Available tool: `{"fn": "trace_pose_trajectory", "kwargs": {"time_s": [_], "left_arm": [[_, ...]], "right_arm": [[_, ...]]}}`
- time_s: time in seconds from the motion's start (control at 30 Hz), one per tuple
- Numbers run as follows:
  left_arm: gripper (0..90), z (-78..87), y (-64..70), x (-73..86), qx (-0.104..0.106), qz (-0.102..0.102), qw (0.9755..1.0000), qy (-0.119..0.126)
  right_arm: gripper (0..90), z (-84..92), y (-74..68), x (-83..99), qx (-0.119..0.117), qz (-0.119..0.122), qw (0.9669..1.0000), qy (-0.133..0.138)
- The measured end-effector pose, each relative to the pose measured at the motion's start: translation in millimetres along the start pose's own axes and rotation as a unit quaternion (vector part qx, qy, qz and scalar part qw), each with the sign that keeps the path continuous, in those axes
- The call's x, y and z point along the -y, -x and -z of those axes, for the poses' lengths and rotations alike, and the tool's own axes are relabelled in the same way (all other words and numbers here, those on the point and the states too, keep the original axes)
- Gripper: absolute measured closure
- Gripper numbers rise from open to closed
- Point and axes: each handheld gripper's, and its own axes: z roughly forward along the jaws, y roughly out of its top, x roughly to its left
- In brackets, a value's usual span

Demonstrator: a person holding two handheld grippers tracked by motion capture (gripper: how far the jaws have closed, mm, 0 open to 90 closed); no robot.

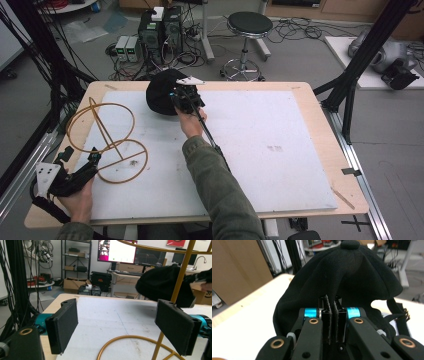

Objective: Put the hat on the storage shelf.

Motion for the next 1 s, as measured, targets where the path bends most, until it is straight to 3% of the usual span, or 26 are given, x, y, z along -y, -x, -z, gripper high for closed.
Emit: {"fn": "trace_pose_trajectory", "kwargs": {"time_s": [0.33, 0.5, 0.8, 1.0], "left_arm": [[18.9, 0.3, 0.7, 0.2, -0.001, -0.003, 1.0, -0.001], [18.9, 0.1, 0.8, 0.7, -0.001, -0.003, 1.0, -0.003], [18.9, -0.3, 0.7, 1.3, -0.002, -0.002, 1.0, -0.003], [18.9, 0.1, 0.1, 1.4, -0.003, -0.001, 1.0, -0.003]], "right_arm": [[88.2, 36.2, -1.3, -20.8, -0.017, 0.015, 0.9986, 0.049], [88.2, 54.7, -6.8, -30.4, -0.038, 0.022, 0.9957, 0.081], [88.1, 85.2, -21.3, -44.8, -0.086, 0.048, 0.9816, 0.163], [88.1, 94.0, -28.4, -47.5, -0.101, 0.051, 0.9781, 0.175]]}}
